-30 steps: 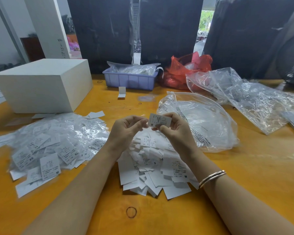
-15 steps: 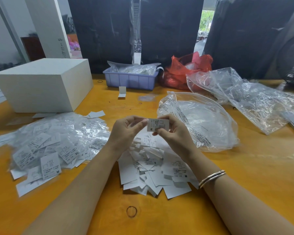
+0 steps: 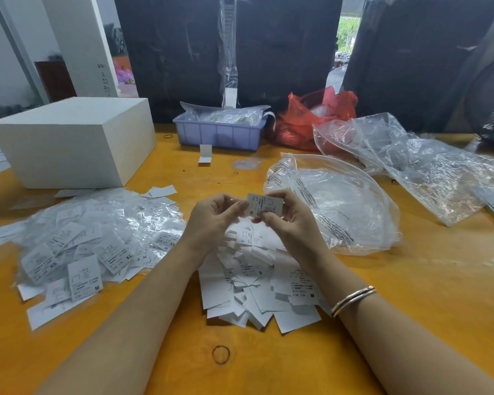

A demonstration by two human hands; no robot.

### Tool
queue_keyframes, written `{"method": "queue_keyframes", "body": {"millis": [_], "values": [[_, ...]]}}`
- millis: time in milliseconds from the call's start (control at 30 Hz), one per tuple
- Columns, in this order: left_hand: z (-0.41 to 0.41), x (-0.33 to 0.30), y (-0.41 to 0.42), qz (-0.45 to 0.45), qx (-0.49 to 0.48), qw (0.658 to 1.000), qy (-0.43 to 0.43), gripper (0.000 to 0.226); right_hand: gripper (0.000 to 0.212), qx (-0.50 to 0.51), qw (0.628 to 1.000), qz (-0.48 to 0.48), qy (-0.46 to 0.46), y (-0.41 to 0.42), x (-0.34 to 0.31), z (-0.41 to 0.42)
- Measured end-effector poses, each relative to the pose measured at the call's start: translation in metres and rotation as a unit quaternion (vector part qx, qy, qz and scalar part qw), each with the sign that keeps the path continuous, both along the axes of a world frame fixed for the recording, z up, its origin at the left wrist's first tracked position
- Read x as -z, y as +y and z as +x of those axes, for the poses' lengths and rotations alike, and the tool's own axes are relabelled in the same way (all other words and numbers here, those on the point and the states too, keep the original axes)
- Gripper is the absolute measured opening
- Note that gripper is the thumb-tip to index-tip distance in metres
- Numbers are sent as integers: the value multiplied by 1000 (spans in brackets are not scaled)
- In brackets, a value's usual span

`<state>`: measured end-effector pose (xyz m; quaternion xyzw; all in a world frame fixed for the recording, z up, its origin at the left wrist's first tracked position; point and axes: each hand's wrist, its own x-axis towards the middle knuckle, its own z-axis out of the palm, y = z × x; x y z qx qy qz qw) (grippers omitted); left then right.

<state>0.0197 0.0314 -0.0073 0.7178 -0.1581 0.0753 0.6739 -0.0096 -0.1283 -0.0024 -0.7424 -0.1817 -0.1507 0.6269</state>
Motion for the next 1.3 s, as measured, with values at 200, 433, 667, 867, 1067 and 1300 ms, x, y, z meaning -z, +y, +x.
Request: {"method": "queue_keyframes", "body": {"millis": [200,433,667,867,1067,1300], "values": [[-2,-1,1,-31,13,999,1,18,29,-15,1000,-4,22,-1,-1,0],[1,1,0,-4,48,998,26,8,28,-22,999,-44,23,-1,0,0],[0,-1,1,-23,18,999,15,15,24,48,998,35,-2,-2,-1,1],[-3,-3,0,-59,40,997,20,13,27,55,996,55,-39,-1,-2,-1],[-3,-4,2,-55,35,998,-3,16,22,61,997,33,-31,-4,-1,0],[-3,-3,2,-40,34,998,-29,19,23,55,997,40,-26,-2,-2,-2]]}}
